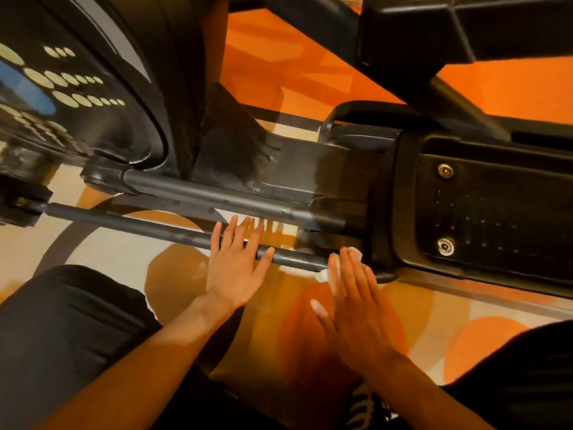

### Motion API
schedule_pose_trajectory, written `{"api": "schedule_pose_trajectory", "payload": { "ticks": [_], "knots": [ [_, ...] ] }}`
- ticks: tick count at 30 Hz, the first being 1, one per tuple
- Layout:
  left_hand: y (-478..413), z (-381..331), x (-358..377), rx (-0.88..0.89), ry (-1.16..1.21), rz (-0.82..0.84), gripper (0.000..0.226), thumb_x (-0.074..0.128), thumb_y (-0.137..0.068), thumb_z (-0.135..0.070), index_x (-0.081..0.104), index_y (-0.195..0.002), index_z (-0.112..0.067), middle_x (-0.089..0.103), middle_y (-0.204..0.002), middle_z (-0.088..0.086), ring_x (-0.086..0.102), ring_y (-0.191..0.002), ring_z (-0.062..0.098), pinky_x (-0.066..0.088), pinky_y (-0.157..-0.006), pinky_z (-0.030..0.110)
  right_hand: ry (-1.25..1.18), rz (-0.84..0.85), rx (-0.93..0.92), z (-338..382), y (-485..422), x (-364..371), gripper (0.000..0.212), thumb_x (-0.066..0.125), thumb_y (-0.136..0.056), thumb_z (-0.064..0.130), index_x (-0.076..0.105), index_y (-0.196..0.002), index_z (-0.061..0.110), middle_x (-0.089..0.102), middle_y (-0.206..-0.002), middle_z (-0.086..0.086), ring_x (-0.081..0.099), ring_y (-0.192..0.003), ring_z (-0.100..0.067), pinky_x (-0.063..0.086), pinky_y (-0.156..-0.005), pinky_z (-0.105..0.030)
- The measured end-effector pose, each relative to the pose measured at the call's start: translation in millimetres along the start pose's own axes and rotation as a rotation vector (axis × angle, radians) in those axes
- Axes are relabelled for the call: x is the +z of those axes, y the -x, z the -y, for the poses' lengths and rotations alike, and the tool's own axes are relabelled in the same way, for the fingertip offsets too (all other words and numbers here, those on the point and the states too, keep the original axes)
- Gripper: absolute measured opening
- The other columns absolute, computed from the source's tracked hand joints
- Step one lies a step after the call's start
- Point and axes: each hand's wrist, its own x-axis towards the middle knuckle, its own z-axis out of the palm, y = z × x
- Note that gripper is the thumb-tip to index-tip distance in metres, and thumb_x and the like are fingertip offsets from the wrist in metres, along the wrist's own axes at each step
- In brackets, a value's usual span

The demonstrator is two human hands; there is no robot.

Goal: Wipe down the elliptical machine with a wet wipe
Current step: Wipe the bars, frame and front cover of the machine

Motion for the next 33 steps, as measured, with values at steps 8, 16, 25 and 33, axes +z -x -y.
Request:
{"api": "schedule_pose_trajectory", "payload": {
  "ticks": [8,16,25,33],
  "knots": [
    [-4,-7,3,0.008,-0.017,-0.020,0.080,0.007,-0.104,-0.066,0.052,-0.151,-0.020,0.043,-0.161,0.013,0.026,-0.156,0.034,0.010,-0.127,0.052,-0.251,-0.095,0.312,38,-19,5,0.090,0.030,-0.099,0.067,0.042,-0.151,-0.005,0.034,-0.160,-0.026,0.027,-0.152,-0.041,0.019,-0.125,-0.050],
    [-6,-4,1,0.006,0.007,0.003,0.084,0.006,-0.099,-0.069,0.048,-0.154,-0.020,0.029,-0.169,0.012,0.010,-0.160,0.030,0.005,-0.129,0.050,-0.091,0.061,0.040,33,-13,8,0.090,0.014,-0.099,0.070,0.015,-0.163,0.006,0.004,-0.170,-0.019,0.002,-0.158,-0.033,0.020,-0.126,-0.052],
    [-3,-8,6,-0.018,0.023,-0.086,0.076,0.014,-0.103,-0.066,0.055,-0.148,-0.020,0.030,-0.168,0.015,0.014,-0.159,0.033,0.009,-0.127,0.051,-0.184,0.164,0.209,52,-11,-4,0.096,-0.005,-0.094,0.074,-0.002,-0.163,0.008,-0.016,-0.169,-0.016,-0.019,-0.156,-0.029,-0.003,-0.127,-0.048],
    [-3,4,-1,-0.016,0.029,-0.037,0.080,0.009,-0.101,-0.068,0.050,-0.151,-0.022,0.019,-0.171,0.015,0.000,-0.161,0.029,-0.004,-0.130,0.047,-0.152,0.169,0.103,30,-11,-9,0.093,-0.011,-0.092,0.077,-0.010,-0.162,0.014,-0.016,-0.169,-0.009,-0.019,-0.156,-0.024,-0.006,-0.129,-0.041]
  ]
}}
